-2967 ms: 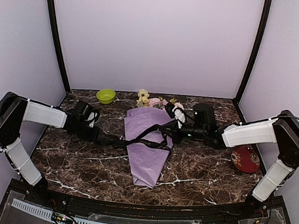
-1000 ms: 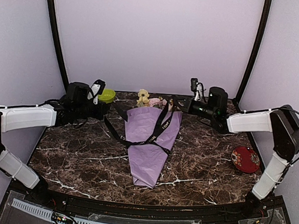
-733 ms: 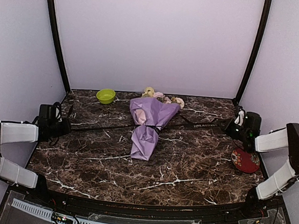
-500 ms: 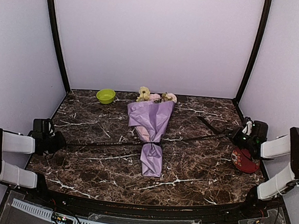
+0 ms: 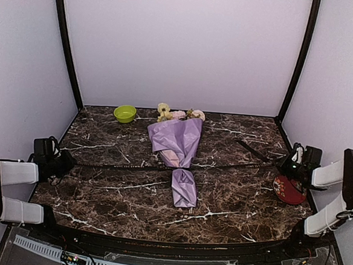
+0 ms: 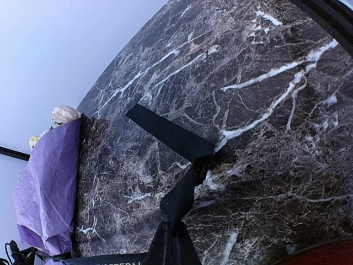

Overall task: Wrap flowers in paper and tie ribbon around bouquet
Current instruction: Tie the ribbon around the folded bouquet.

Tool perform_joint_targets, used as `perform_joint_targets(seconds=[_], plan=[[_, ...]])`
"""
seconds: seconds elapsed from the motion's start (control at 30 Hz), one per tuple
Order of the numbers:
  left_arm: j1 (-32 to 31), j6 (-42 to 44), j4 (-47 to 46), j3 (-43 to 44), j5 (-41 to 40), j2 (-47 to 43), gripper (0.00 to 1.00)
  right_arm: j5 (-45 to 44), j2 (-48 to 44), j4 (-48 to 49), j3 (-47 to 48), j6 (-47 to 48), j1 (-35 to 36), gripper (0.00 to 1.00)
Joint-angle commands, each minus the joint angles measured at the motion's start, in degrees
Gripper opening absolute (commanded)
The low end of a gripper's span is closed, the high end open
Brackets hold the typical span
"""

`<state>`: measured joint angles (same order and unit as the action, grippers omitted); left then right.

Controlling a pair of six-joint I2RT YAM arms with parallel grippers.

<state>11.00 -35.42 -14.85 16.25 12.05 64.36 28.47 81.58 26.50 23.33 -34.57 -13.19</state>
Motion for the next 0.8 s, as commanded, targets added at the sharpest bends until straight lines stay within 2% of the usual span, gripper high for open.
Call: perform_joint_targets(seconds=[0.0,0.33,0.53,0.6,0.67,0.77], plan=[[3.48,-0.91,-0.55,-1.45,-9.69,-1.87,0.00,-7.00,1.89,3.76,2.11,1.95,-3.55,0.00],[5.35,-1.89,-0.22,-1.90,-9.55,-2.87,0.00,-8.69,2.27,0.19,3.47,2.90,-5.11,0.00],[5.87,-1.12,-0.69,-1.51,-8.60,-3.36,0.00,-6.19,2.45,-2.25,4.76,3.78,-4.91,0.00],[5.43,0.65,-0.63,-0.42,-6.89,-4.34,0.00,-6.29,1.66,-8.59,8.03,5.75,-1.41,0.00],[2.54,0.50,-0.42,1.31,-4.96,-6.25,0.00,-9.81,0.09,-14.83,11.52,8.88,5.28,0.00],[-9.82,2.25,2.87,7.63,-8.82,-9.97,0.00,-14.95,-1.39,-21.44,15.99,11.31,14.45,0.00]])
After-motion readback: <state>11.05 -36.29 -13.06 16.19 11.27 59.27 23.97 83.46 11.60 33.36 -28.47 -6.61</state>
